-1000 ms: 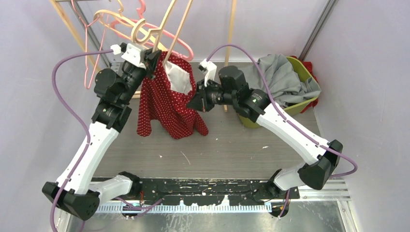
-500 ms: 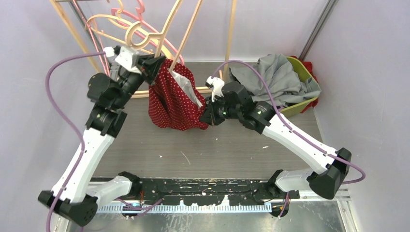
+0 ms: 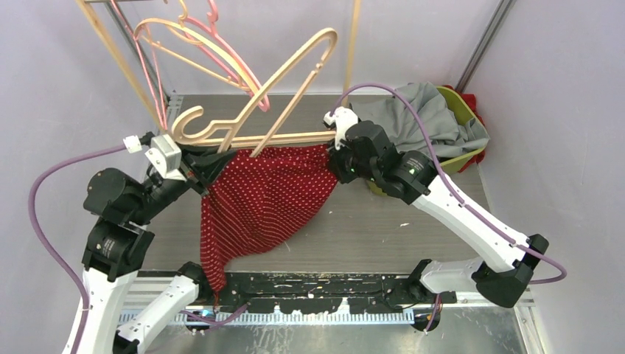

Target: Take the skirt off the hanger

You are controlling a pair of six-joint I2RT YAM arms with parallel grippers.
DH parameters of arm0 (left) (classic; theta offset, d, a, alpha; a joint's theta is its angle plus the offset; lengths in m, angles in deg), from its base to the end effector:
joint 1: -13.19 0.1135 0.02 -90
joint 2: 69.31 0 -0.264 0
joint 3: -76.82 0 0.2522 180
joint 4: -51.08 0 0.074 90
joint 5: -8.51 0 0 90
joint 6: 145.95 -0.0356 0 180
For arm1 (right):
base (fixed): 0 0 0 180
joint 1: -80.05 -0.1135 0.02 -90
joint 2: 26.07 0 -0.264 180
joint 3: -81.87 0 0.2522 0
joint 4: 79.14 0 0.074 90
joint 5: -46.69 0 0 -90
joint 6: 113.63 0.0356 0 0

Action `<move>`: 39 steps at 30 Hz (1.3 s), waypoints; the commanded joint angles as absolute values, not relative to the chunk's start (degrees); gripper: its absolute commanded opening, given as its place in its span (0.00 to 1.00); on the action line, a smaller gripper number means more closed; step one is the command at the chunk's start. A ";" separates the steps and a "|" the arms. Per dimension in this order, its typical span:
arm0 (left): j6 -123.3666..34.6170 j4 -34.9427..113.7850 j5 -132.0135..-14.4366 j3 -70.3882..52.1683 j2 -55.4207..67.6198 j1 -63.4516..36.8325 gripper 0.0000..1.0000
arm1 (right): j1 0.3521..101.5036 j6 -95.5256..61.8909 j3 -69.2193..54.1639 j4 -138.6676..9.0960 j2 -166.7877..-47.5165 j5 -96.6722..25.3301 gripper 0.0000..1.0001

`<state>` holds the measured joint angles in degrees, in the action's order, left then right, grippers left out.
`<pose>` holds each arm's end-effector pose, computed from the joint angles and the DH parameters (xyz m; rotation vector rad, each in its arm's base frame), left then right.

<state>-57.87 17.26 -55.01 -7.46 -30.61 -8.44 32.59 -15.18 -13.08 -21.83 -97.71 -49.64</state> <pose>0.0816 -0.0495 0.4803 0.6617 1.2492 -0.6006 0.1781 0.1883 0.4027 -0.6714 2.0884 0.4394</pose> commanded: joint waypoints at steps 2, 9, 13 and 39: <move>-59.78 13.40 -55.38 -6.95 -32.47 -8.30 0.00 | 33.12 -22.47 -17.82 -19.83 -93.64 -69.00 0.01; -55.15 23.11 -56.50 -3.46 -31.62 -8.26 0.00 | 33.12 -15.94 -17.59 -22.08 -94.95 -60.36 0.01; -50.44 36.07 -57.64 -1.44 -29.95 -8.28 0.00 | 33.12 -15.74 -16.67 -23.42 -95.22 -59.09 0.01; -32.86 76.32 -63.85 -6.35 -12.66 -8.29 0.00 | 33.12 -14.69 -13.69 -25.24 -96.10 -57.81 0.01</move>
